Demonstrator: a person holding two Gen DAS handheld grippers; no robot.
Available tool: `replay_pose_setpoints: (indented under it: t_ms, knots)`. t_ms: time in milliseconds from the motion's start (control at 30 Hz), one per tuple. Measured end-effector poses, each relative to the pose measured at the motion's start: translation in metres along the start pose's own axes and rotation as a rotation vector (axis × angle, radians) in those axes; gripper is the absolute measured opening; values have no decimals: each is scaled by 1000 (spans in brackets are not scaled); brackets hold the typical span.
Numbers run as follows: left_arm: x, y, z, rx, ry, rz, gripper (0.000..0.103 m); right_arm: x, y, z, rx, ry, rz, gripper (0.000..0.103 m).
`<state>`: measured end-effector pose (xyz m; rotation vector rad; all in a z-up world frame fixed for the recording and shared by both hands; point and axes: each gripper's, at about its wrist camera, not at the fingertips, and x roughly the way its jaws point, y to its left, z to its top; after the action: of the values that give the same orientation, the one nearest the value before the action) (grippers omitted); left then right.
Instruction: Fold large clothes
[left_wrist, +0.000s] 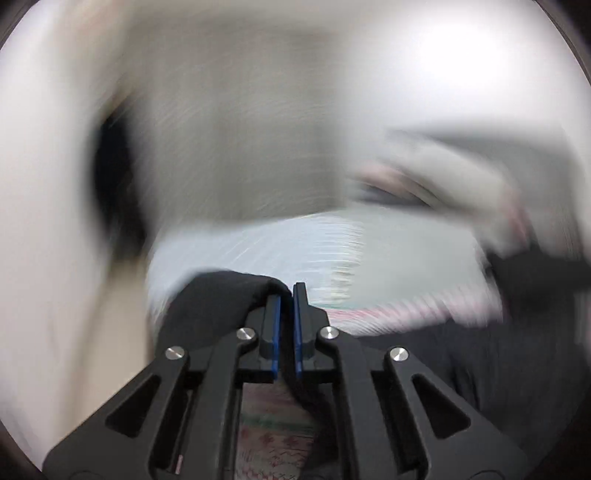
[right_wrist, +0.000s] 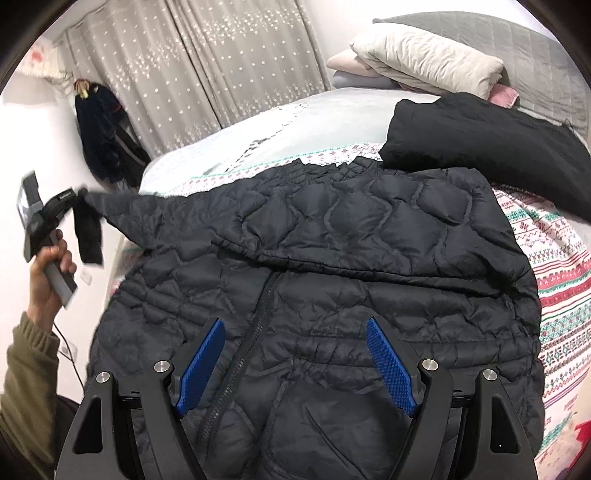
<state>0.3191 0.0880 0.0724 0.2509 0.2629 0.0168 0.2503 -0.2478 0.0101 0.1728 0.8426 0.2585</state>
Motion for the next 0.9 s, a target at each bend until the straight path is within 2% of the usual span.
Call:
replay_pose_setpoints:
  t_ms: [67,133,233,267,300,333,367,467,533,700,800,900]
  knots:
    - [-15,-84,-11,327,-22,-112,10,1,-3,3,30,-7,17,80]
    - [-17,-140,-30,497,29,-173,10,2,-7,5,55,-10,24,80]
    - [-19,-179,-49,584,115,-299,11,-3,-18,7,109,-26,38,80]
    - [-22,-185,-52,600,123,-327,18,-6,-22,8,121,-34,37,80]
    - [-26,-189,-54,611,128,-340,34,-9,-27,8,135,-41,29,80]
    - [-27,-191,-54,618,130,-352,42,-11,-31,8,142,-44,25,80]
    - [-30,-190,-55,617,125,-362,49,-13,-37,8,152,-46,20,80]
    - [-29,-184,-53,565,163,-403,49,-13,-50,5,190,-33,16,80]
    - [-21,-172,-46,472,212,-438,49,-12,-55,4,213,-21,30,80]
    - [6,-124,-32,158,336,-499,49,-22,-62,5,231,-42,37,80]
    - [15,-122,-36,115,393,-501,50,-29,-68,7,246,-51,38,80]
    - [18,-135,-38,131,428,-518,50,-30,-78,9,281,-42,54,80]
